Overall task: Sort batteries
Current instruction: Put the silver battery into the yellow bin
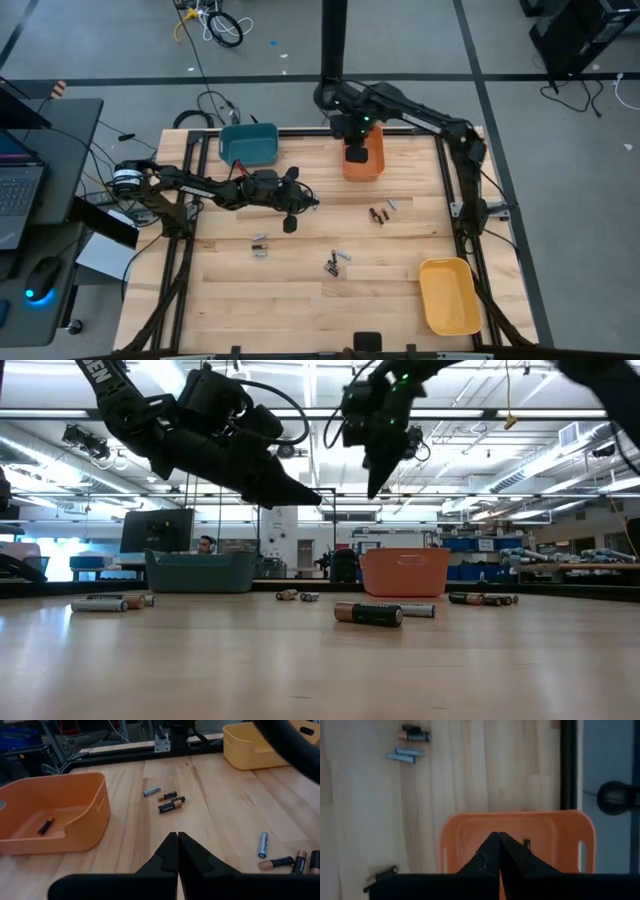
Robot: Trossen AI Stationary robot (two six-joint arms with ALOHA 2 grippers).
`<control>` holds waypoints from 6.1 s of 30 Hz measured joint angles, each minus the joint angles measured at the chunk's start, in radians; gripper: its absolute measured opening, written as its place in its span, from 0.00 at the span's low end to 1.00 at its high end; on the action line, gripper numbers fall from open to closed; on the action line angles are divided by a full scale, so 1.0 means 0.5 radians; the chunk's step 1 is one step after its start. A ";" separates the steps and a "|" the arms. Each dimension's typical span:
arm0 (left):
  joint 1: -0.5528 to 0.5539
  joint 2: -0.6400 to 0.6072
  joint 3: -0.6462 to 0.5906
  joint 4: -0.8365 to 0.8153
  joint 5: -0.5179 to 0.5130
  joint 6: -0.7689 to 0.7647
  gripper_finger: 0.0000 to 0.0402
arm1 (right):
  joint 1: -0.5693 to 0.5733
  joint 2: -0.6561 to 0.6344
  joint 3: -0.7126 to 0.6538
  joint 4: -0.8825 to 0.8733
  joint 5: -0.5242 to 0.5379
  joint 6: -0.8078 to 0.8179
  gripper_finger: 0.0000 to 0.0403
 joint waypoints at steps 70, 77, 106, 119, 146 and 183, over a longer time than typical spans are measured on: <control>0.000 0.000 0.000 0.025 -0.063 0.000 0.02 | 0.421 -1.001 -2.420 1.014 0.360 2.097 0.34; 0.009 0.000 0.000 0.020 -0.060 0.005 0.02 | 0.413 -1.001 -2.420 1.029 0.336 2.097 0.34; 0.010 0.000 0.000 0.017 -0.061 -0.001 0.02 | 0.414 -0.794 -2.415 1.071 0.285 1.968 0.10; 0.010 0.000 0.000 0.017 -0.062 -0.002 0.02 | 0.413 -0.828 -2.418 1.071 0.252 1.939 0.11; 0.010 0.000 0.000 0.018 -0.062 0.000 0.02 | 0.616 -1.401 -2.423 0.711 0.081 2.033 0.11; 0.010 0.000 -0.001 -0.036 -0.062 -0.009 0.02 | 2.575 -1.434 -1.937 0.185 -0.158 3.220 0.11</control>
